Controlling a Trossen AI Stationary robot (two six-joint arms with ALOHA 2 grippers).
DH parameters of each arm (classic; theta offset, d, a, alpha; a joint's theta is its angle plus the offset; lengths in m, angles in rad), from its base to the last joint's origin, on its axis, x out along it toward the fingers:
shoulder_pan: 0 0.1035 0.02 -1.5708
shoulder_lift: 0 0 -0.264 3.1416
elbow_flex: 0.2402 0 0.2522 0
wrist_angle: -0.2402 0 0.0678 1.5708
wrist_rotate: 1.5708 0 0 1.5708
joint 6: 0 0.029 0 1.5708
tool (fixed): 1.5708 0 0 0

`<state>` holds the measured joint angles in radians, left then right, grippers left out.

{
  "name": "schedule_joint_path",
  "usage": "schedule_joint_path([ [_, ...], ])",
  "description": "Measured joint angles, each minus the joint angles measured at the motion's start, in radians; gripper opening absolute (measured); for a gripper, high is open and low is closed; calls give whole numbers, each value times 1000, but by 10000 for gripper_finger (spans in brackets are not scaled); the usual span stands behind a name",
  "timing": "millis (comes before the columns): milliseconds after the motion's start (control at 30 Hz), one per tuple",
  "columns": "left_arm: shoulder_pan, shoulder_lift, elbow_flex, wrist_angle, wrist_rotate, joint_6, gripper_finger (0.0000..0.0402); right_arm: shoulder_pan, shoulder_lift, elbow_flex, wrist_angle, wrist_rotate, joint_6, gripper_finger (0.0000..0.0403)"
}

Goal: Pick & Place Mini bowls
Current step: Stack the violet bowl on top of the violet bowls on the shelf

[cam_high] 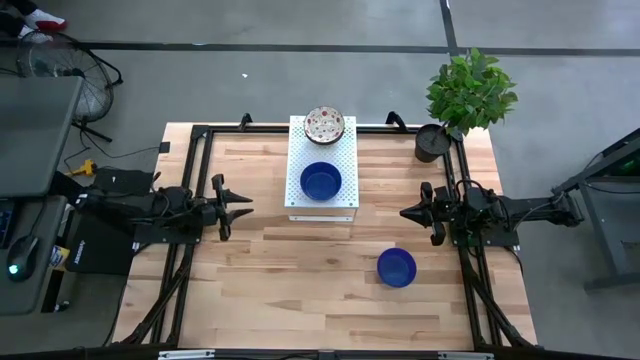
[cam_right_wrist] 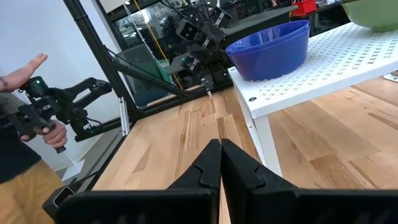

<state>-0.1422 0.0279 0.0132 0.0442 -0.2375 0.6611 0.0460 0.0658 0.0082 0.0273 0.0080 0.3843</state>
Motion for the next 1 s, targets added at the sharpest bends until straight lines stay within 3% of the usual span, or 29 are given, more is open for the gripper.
schedule_joint_path([
  [233, 112, 21, -1, -2, 25, -1, 117, 0, 0, 0, 0, 0, 0, 0],
  [433, 194, 21, -2, -39, 250, -73, 117, 0, 0, 0, 0, 0, 0, 0],
  [567, 195, 21, -2, -39, 250, -153, 117, 0, 0, 0, 0, 0, 0, 0],
  [767, 195, 21, -2, -32, 193, -548, 117, 0, 0, 0, 0, 0, 0, 0],
  [1000, 195, 21, -2, -15, 110, -634, 117, 0, 0, 0, 0, 0, 0, 0],
])
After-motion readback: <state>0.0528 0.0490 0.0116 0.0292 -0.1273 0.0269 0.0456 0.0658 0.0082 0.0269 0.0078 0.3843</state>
